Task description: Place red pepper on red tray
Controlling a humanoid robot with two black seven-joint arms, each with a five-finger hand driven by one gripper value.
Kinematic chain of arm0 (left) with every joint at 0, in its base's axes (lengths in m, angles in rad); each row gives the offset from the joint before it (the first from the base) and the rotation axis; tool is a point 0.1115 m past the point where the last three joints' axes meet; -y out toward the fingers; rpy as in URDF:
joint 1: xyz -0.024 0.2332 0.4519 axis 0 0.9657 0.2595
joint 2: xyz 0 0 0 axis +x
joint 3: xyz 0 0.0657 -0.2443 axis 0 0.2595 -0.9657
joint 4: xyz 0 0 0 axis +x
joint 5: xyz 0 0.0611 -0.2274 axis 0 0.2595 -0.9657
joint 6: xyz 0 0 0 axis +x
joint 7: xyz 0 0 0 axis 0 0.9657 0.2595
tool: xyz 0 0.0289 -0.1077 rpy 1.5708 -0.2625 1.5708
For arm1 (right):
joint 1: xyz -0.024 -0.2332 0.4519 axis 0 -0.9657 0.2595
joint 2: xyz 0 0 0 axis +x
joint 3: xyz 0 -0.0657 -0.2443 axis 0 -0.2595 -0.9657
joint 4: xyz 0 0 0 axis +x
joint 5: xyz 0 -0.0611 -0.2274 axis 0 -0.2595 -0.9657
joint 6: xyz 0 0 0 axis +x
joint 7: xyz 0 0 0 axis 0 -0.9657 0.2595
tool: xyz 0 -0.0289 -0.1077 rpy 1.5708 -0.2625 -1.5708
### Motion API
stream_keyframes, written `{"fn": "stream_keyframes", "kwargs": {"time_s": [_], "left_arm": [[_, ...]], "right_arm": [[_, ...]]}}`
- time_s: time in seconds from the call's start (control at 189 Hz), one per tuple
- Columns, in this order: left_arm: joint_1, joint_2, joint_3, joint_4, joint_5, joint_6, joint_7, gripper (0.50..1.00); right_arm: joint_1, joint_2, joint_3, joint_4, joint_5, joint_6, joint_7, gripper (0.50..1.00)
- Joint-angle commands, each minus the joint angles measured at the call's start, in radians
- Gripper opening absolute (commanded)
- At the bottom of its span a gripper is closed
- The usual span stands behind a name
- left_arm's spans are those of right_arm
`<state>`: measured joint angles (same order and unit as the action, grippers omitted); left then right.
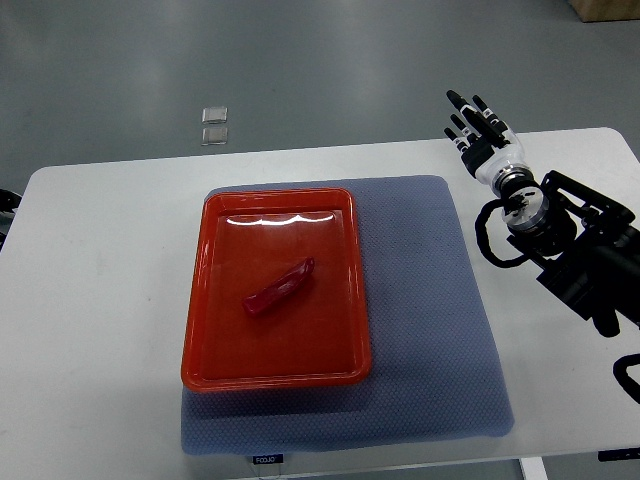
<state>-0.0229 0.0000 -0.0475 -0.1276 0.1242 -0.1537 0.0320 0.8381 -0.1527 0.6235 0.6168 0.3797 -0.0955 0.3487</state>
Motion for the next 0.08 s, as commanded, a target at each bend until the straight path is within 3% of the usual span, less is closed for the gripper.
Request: {"fn": "stream_keyframes", "kwargs": {"time_s": [0.0, 0.074], "left_arm": [[0.001, 0.0, 0.0, 0.0, 0.0, 0.0, -0.001, 1.0], [0.001, 0.0, 0.0, 0.0, 0.0, 0.0, 0.0, 1.0]], "right_arm": [[-0.014, 0.018, 0.009, 0.0, 0.001, 0.0, 0.016, 0.913], [-0.014, 0.019, 0.009, 0.001, 0.001, 0.002, 0.021, 0.913]]}}
